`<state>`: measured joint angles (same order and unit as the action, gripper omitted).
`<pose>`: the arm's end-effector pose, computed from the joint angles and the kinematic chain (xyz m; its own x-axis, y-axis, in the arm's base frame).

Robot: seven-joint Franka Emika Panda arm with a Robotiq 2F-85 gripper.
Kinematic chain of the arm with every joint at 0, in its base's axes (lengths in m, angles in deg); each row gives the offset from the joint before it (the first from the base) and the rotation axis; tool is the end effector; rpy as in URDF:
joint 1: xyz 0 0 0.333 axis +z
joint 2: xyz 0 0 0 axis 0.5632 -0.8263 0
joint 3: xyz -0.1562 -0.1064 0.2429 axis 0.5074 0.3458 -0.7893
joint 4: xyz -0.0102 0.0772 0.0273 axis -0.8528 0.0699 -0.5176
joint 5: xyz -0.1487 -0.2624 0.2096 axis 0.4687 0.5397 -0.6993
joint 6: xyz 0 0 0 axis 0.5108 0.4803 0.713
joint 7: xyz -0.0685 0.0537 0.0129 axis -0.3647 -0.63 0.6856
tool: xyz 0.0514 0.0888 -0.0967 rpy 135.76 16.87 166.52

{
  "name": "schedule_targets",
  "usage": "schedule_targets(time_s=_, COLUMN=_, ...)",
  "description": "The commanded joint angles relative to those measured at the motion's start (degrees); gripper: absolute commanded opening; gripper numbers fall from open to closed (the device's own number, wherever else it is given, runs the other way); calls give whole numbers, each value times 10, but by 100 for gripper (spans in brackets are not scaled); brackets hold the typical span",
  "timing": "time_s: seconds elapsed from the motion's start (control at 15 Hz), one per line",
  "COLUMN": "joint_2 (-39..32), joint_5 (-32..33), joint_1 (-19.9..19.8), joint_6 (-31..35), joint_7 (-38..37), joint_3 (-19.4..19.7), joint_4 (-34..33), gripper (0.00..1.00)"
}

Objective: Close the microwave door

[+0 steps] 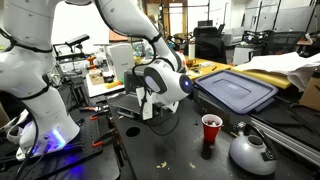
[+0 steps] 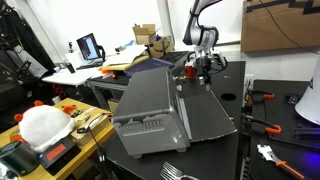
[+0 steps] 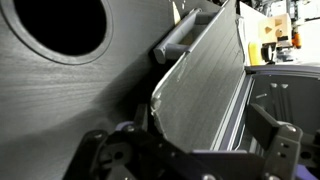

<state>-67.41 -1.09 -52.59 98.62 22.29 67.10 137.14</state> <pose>0.4120 -0.1464 0.1229 0.9719 0.0966 -0.2145 -0.1005 -0.6540 -0.7498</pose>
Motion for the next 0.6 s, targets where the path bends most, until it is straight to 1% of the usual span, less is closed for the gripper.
schedule_targets(time_s=0.0, joint_2=-3, joint_5=24, joint_1=-2, joint_6=19, joint_7=-5, joint_3=-5, joint_4=-2, gripper=100)
schedule_targets(time_s=0.53, joint_2=-7, joint_5=17, joint_1=-2, joint_6=17, joint_7=2, joint_3=-29, joint_4=5, gripper=100)
